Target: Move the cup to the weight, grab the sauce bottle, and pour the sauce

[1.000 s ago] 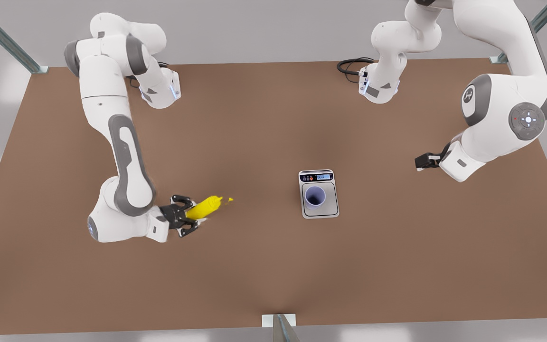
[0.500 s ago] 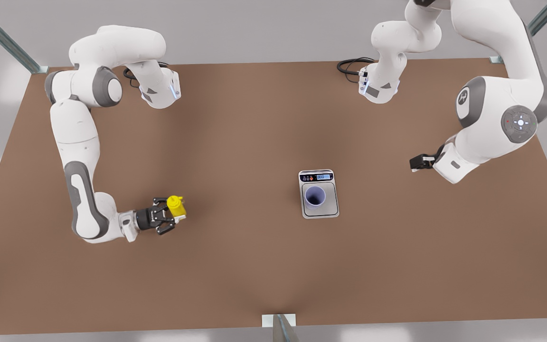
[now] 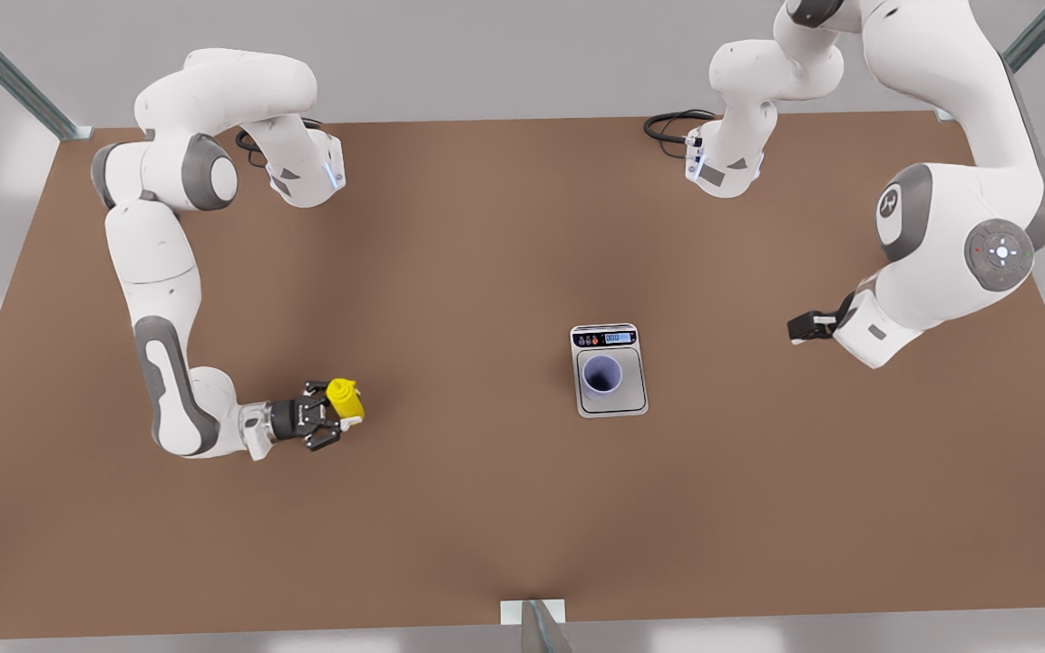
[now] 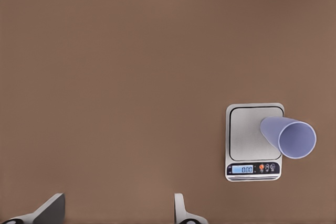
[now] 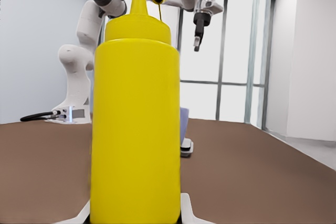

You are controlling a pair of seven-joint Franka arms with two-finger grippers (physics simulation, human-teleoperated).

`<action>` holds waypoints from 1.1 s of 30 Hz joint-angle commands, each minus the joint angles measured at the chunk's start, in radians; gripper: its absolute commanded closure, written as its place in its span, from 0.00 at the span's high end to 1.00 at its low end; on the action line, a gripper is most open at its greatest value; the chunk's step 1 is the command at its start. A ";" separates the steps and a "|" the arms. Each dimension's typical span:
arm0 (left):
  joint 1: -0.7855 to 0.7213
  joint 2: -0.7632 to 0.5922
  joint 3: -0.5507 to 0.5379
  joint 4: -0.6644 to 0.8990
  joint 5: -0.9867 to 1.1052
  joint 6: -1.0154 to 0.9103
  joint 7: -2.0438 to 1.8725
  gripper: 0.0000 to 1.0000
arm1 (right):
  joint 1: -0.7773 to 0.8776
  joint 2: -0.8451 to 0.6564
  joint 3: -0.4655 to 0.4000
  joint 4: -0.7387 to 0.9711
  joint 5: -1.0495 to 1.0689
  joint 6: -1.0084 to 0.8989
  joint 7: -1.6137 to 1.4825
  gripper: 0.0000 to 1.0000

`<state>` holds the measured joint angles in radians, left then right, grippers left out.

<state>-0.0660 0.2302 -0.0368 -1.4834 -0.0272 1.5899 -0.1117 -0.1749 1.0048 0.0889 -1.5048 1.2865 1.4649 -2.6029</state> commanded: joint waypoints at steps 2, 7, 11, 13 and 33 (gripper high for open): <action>0.000 0.000 0.000 0.000 0.001 0.001 0.001 1.00 | 0.000 0.001 -0.001 -0.002 0.007 0.000 -0.026 0.62; 0.000 0.000 -0.005 0.000 0.000 -0.001 -0.019 1.00 | 0.000 0.017 -0.001 -0.002 0.008 0.002 -0.026 0.62; 0.000 0.000 -0.005 0.000 0.000 -0.001 -0.020 1.00 | 0.002 0.040 -0.001 0.001 0.011 0.002 -0.026 0.62; 0.000 0.000 -0.005 0.000 0.000 -0.001 -0.020 1.00 | 0.002 0.048 -0.001 0.003 0.013 0.002 -0.026 0.62; 0.000 0.000 -0.005 0.000 0.000 -0.001 -0.019 1.00 | -0.017 0.038 -0.003 0.001 0.008 -0.008 -0.017 1.00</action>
<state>-0.0659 0.2308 -0.0414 -1.4834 -0.0278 1.5892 -0.1304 -0.1925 1.0432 0.0859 -1.5033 1.2939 1.4559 -2.6201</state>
